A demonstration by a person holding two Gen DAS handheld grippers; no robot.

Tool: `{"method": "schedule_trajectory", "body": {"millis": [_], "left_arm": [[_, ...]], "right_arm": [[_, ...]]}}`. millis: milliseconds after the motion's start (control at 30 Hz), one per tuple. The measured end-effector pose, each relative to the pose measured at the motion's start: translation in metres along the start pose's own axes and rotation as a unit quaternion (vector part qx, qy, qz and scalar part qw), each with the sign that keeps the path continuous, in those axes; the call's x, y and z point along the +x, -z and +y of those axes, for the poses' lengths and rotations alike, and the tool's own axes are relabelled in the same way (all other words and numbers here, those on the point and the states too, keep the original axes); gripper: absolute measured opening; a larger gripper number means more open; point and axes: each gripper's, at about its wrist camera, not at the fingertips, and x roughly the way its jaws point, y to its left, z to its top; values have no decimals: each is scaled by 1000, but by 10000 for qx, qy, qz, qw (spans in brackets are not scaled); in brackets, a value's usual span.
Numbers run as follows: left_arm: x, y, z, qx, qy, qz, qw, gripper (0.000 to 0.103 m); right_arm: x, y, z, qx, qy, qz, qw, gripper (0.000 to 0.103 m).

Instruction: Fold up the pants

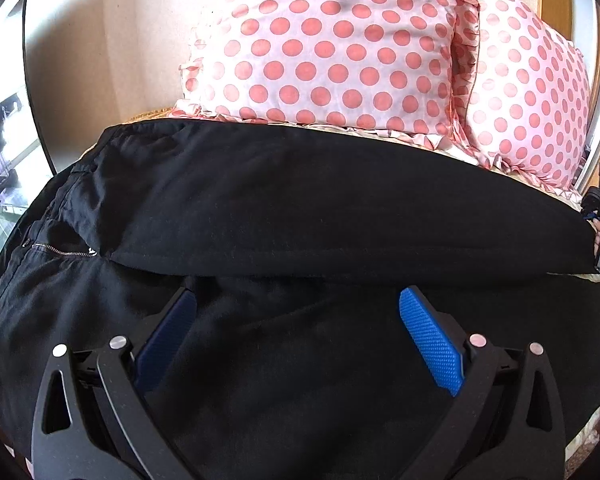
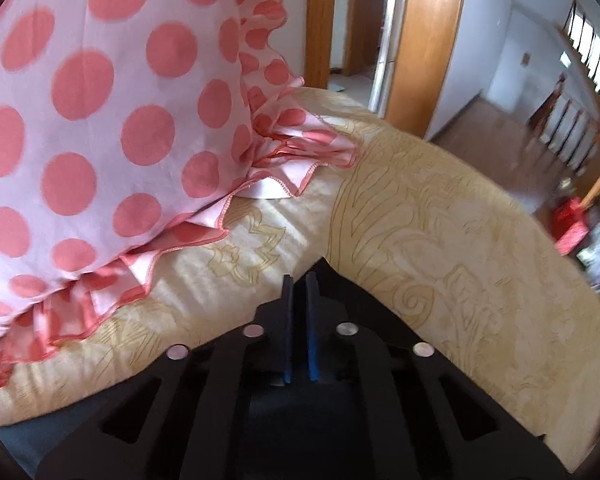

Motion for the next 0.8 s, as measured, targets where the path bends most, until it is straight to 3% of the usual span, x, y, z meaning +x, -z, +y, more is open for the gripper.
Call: {"method": "schedule_trajectory", "body": {"millis": [233,367,533,667,800], "left_arm": [[-15,6,0,45,-5,-143,9999,101],[-26,12,2,19,51,-228,9997,101],[-39,18,3,5,130,-348,9993,101],[-46,23,3,2,188,-404,9990,101],[-51,25,1,55,164,-447,9989,101]], "right_arm": [[-64,27,-35,106,-786,-522,9955,3],[-132,59,-64,100,-1450,-1057,9837,3],[-186,115,-104,133,-1956,-1469,9695,3],[-181,159,-132,494,-1945,-1053,9740,3],[-160,182,-152,821,-2068,-498,9737,3]]}}
